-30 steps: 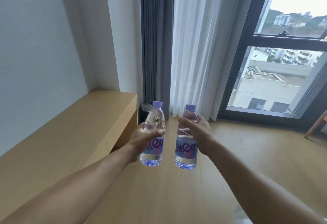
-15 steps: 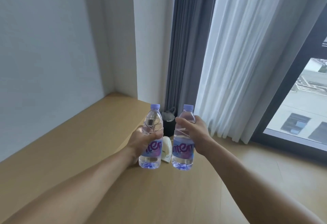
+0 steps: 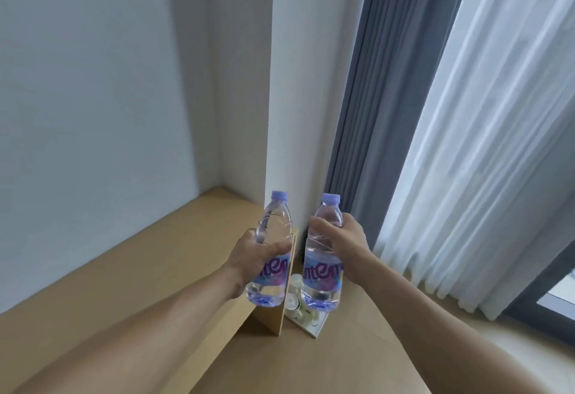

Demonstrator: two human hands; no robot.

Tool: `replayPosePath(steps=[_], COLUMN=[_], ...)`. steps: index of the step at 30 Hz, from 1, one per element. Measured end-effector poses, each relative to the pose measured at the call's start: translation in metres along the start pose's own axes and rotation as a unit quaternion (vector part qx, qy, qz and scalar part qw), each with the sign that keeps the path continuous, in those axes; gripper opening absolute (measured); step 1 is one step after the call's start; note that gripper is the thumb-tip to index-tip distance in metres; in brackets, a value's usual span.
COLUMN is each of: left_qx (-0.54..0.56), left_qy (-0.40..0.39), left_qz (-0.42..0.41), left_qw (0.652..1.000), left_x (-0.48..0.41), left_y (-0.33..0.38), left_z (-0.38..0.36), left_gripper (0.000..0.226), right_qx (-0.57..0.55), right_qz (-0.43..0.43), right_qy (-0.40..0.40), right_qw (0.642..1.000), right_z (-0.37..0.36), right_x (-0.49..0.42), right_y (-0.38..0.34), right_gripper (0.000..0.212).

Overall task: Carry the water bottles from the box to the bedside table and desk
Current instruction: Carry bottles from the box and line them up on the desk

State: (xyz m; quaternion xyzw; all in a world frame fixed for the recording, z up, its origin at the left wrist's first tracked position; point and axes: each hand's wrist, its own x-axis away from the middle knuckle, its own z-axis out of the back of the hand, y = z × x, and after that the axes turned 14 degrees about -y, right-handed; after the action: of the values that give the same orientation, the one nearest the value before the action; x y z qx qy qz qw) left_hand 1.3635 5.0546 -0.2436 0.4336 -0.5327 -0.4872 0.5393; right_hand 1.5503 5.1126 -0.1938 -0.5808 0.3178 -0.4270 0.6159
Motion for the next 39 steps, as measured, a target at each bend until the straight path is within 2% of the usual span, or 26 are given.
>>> replayPosePath(steps=[4, 7, 9, 12, 16, 19, 22, 25, 29, 32, 39], left_qx=[0.016, 0.032, 0.027, 0.046, 0.066, 0.054, 0.039, 0.017, 0.000, -0.009, 0.008], left_qy=[0.060, 0.124, 0.162, 0.213, 0.257, 0.285, 0.314, 0.334, 0.359, 0.358, 0.400], left_qz=[0.029, 0.044, 0.047, 0.052, 0.061, 0.067, 0.075, 0.076, 0.090, 0.108, 0.063], left_qw=[0.998, 0.991, 0.985, 0.975, 0.962, 0.955, 0.946, 0.939, 0.929, 0.927, 0.914], left_x=[-0.046, -0.073, -0.086, -0.100, -0.114, -0.129, -0.145, -0.165, -0.190, -0.205, -0.235], left_y=[-0.007, -0.004, 0.003, 0.003, 0.000, -0.004, -0.007, -0.010, -0.026, -0.043, -0.082], left_z=[0.023, 0.041, 0.052, 0.069, 0.097, 0.123, 0.152, 0.180, 0.222, 0.251, 0.287], left_gripper=[0.061, 0.077, 0.077, 0.075, 0.080, 0.074, 0.072, 0.060, 0.074, 0.058, 0.047], right_qx=[0.015, -0.002, -0.017, -0.036, -0.031, -0.013, 0.034, 0.059, 0.061, 0.077, 0.077], right_qz=[0.000, 0.022, 0.024, 0.020, 0.009, 0.022, 0.034, 0.043, 0.049, 0.062, 0.112], right_qy=[-0.062, -0.128, -0.172, -0.222, -0.278, -0.297, -0.300, -0.319, -0.340, -0.352, -0.398], right_qw=[0.998, 0.992, 0.985, 0.974, 0.960, 0.955, 0.953, 0.945, 0.937, 0.931, 0.907], right_z=[0.001, 0.002, 0.000, -0.011, -0.035, -0.058, -0.085, -0.112, -0.149, -0.171, -0.211], right_x=[-0.075, -0.129, -0.158, -0.200, -0.251, -0.284, -0.315, -0.349, -0.395, -0.431, -0.496], right_y=[-0.001, -0.011, -0.018, -0.023, -0.022, -0.019, -0.015, -0.010, 0.000, 0.013, 0.038], right_gripper=[0.032, 0.021, 0.022, 0.028, 0.050, 0.040, 0.046, 0.038, 0.030, 0.028, 0.030])
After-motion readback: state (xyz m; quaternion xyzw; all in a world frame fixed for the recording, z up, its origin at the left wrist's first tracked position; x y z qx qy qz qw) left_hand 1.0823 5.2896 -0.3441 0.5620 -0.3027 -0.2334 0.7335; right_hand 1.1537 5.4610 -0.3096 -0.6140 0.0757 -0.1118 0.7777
